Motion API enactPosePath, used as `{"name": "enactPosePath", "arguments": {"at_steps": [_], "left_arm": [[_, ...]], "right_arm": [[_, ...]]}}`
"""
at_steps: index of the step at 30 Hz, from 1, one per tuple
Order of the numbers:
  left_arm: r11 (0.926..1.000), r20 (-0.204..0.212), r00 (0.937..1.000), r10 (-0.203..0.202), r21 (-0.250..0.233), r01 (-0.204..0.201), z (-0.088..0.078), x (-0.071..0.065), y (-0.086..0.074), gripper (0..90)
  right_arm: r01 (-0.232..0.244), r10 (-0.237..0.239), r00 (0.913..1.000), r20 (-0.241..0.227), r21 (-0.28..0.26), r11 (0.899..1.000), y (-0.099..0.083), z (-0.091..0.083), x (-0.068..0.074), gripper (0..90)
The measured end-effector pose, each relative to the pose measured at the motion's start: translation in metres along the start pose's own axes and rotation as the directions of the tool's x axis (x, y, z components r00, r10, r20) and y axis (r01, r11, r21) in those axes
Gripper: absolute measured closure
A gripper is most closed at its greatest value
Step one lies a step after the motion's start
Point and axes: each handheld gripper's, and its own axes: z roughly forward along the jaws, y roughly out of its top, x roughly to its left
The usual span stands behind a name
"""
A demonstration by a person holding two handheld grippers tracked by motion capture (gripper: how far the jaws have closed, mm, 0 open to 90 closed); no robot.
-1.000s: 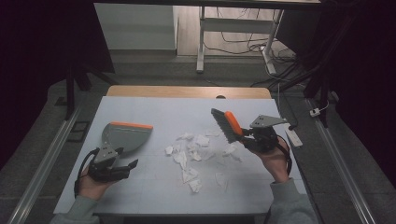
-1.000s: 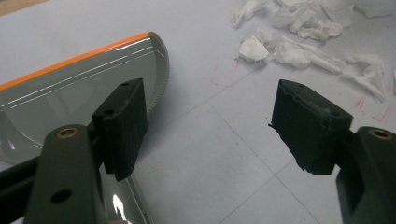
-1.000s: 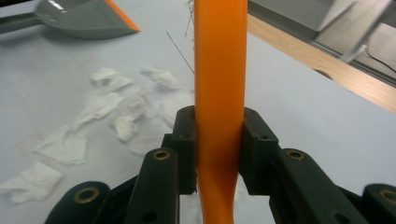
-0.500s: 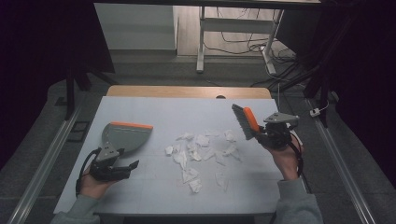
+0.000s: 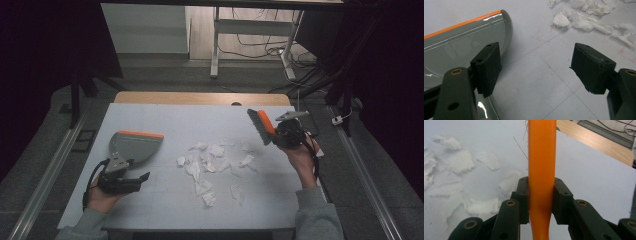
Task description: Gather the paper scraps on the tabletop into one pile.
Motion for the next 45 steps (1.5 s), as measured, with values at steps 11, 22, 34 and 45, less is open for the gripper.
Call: {"name": "enactPosePath", "arguments": {"at_steps": [11,22,34,45], "left_arm": [[1.0,-0.003,1.0,0.002,-0.002,-0.002,0.001,0.0,-0.001,25.0],[1.0,-0.001,1.0,0.006,-0.003,-0.006,0.002,0.0,-0.001,25.1],[0.9999,0.001,0.9999,0.015,0.001,-0.015,0.002,-0.001,-0.001,25.6],[0.9999,0.006,0.9999,0.009,0.006,-0.009,0.003,0.001,-0.003,25.7]], "right_arm": [[0.051,-0.054,0.9981,0.029,0.089,0.995,0.013,0.029,-0.003,70.0],[0.099,-0.103,0.9945,0.019,0.132,0.986,0.009,0.055,0.011,70.0],[0.163,-0.15,0.9823,-0.112,0.111,0.98,0.013,0.063,0.037,70.2],[0.13,-0.123,0.9626,-0.242,0.015,0.991,0.018,0.041,0.05,70.1]]}}
